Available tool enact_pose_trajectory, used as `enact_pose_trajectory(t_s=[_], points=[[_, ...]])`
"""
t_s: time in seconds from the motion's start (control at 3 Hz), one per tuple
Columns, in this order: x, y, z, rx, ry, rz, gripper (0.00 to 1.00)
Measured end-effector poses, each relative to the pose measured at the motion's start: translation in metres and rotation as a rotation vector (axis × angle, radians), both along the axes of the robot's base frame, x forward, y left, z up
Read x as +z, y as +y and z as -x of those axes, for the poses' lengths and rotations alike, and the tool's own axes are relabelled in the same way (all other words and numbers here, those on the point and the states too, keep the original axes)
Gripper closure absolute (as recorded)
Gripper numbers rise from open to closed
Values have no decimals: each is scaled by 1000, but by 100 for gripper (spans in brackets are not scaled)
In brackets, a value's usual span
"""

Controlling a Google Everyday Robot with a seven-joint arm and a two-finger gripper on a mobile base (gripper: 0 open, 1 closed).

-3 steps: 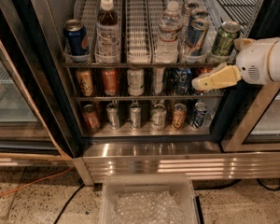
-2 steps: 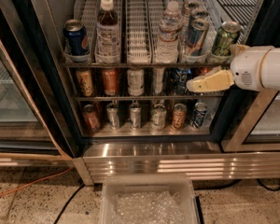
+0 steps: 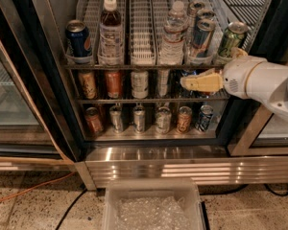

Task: Pick redbull can from top shelf of fridge

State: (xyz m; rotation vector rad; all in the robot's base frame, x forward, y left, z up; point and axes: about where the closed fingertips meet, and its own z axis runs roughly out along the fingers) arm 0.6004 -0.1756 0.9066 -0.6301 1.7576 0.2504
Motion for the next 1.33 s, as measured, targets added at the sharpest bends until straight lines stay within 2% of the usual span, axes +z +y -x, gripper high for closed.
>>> enact_pose_trajectory(t_s=[0.33,0.67,1.0,1.33], points=[[6,-11,-17,-87,-74,-6,0],[8,-28,-26,-174,-112,-46,0],[10,-28,-28,-185,-119,-47,0],[10,-28,-28,-185,-119,-47,19]])
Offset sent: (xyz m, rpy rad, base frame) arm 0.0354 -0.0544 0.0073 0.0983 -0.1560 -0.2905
